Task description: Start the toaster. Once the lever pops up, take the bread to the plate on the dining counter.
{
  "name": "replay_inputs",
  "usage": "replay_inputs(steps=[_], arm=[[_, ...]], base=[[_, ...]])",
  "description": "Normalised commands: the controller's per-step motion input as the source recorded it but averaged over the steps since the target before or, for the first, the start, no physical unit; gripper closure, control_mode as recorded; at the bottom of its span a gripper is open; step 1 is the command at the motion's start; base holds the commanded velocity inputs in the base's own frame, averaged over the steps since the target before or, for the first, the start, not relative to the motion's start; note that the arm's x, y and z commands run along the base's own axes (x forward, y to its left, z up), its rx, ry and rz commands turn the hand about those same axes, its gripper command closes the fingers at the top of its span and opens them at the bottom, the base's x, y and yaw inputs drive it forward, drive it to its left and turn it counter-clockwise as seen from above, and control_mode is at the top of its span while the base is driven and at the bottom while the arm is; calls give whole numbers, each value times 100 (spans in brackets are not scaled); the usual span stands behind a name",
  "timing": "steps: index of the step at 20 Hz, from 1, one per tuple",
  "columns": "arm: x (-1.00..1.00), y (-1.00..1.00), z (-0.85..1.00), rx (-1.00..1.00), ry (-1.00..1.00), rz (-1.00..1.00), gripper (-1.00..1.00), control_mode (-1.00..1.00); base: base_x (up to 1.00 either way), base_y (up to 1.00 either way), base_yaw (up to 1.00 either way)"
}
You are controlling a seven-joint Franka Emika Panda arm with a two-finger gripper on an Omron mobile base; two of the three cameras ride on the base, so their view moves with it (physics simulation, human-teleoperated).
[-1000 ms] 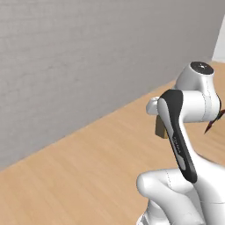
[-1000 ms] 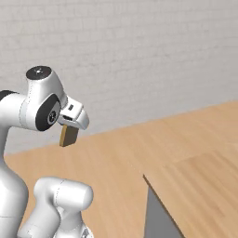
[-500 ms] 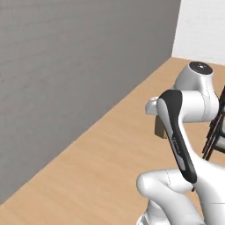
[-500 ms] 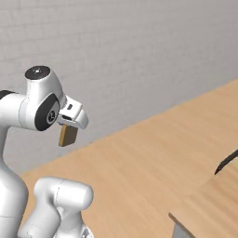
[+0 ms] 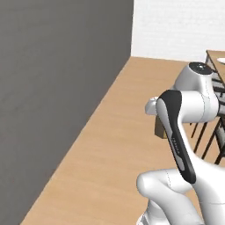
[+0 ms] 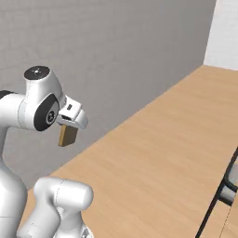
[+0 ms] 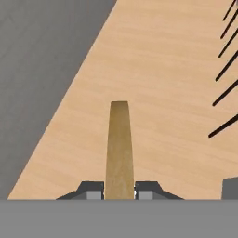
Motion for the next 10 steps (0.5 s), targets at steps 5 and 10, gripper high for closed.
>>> replay_inputs(steps=[5,10], arm=[[0,0,0,0,0,0,100,100],[0,0,0,0,0,0,100,100]], base=[[100,37,-41],[100,29,-42]])
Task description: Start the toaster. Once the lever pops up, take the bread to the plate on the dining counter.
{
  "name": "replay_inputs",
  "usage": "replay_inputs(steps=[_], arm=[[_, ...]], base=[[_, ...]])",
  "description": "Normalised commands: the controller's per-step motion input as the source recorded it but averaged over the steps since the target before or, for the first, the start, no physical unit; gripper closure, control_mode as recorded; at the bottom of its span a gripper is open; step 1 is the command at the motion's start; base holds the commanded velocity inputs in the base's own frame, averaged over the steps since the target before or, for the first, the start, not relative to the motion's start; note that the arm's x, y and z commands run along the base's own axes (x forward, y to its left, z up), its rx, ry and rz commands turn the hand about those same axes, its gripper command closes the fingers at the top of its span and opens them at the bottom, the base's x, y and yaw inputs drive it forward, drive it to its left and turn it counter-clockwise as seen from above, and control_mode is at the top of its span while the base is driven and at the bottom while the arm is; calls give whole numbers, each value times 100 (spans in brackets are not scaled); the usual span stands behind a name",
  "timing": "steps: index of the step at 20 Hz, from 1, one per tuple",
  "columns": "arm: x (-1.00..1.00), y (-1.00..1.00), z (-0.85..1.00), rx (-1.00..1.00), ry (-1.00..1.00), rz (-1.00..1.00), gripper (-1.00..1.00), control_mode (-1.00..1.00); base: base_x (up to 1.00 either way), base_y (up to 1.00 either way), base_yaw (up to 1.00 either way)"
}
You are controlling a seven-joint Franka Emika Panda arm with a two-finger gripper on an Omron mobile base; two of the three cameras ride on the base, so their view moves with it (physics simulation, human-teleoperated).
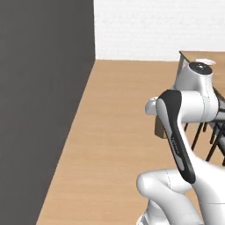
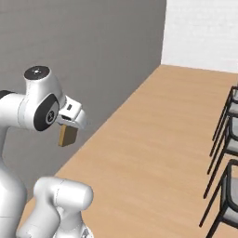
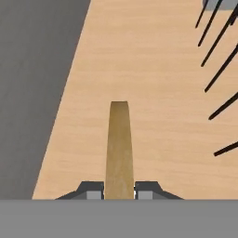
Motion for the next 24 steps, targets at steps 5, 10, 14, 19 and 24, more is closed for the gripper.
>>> replay_inputs(steps=[5,10,14,19,24], arm=[[0,0,0,0,0,0,100,100],[0,0,0,0,0,0,100,100],[0,0,0,0,0,0,100,100],[0,0,0,0,0,0,100,100],[0,0,0,0,0,0,100,100]], base=[[90,11,-50],[76,8,-55],[82,26,-52],[88,46,-49],[74,76,-45]])
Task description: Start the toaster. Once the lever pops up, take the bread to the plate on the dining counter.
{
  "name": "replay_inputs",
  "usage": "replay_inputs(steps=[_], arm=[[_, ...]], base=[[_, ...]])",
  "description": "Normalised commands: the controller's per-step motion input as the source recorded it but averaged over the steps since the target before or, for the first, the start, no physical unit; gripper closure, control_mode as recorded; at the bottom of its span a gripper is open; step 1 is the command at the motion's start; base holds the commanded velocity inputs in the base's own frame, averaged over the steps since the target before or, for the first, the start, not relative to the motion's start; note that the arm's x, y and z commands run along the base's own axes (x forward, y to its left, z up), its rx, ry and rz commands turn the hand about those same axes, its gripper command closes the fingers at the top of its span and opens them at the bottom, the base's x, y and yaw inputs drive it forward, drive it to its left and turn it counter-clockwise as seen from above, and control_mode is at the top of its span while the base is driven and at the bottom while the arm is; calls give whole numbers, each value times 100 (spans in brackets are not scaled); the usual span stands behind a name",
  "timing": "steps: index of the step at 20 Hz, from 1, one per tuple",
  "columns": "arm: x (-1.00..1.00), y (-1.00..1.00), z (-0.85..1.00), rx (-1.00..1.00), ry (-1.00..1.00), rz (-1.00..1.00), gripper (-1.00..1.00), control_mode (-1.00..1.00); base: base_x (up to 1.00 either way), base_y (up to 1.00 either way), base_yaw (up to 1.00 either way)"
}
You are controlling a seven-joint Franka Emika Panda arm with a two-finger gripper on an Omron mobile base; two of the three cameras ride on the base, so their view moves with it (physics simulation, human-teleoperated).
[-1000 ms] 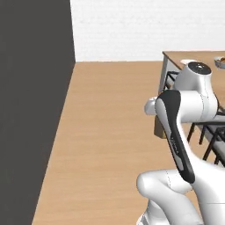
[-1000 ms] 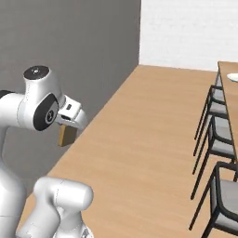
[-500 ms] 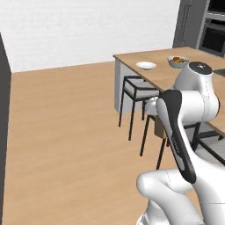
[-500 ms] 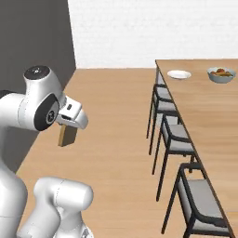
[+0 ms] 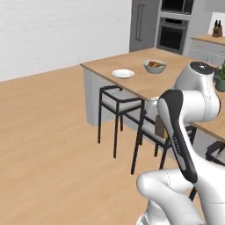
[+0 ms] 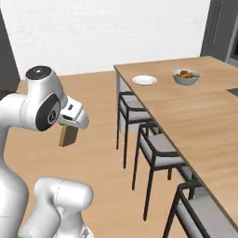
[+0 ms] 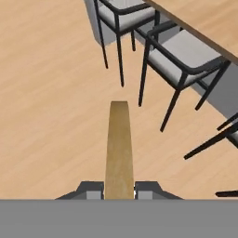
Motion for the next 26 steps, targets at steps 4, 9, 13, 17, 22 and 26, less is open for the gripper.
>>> replay_inputs(steps=[4,9,13,17,22,26], arm=[[0,0,0,0,0,0,100,100],[0,0,0,0,0,0,100,100],[0,0,0,0,0,0,100,100],[0,0,0,0,0,0,100,100],[0,0,0,0,0,0,100,100],[0,0,0,0,0,0,100,100]], base=[[65,90,-45],[62,89,-44],[61,88,-45],[51,93,-47],[45,94,-47],[42,89,-47]])
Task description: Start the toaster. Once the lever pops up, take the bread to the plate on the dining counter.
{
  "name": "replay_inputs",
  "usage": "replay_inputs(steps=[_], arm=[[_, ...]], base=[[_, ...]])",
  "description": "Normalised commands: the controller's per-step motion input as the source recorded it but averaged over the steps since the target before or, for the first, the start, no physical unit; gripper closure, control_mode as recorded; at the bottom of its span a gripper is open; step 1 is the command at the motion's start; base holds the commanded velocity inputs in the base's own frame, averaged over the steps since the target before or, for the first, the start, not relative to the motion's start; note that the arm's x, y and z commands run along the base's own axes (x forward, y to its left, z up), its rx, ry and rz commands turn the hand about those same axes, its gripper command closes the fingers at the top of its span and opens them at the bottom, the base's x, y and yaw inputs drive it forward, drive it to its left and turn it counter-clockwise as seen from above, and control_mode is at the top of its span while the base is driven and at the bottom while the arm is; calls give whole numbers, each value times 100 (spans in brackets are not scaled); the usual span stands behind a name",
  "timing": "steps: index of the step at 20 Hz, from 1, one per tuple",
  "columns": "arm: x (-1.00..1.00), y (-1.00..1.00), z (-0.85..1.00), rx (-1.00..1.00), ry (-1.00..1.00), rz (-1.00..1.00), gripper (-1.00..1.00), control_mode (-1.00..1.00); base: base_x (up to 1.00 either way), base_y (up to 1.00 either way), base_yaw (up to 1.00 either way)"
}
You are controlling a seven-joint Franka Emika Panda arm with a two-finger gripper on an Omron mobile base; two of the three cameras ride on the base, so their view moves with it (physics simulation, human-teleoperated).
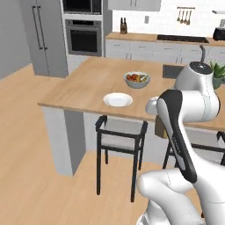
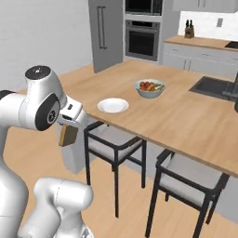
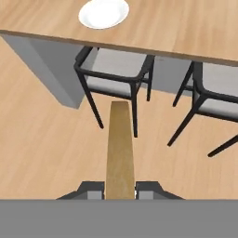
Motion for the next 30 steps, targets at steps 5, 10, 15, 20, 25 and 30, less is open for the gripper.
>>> replay_inputs(steps=[5,10,15,20,25,30], arm=[[0,0,0,0,0,0,100,100],[0,0,0,0,0,0,100,100],[0,0,0,0,0,0,100,100],[0,0,0,0,0,0,100,100],[18,4,0,0,2,-4,100,-100],[80,-3,-2,8,4,-5,100,-100]], base=[[44,77,-47],[58,54,-43],[74,43,-32],[86,57,-27],[76,34,-20],[0,0,0]])
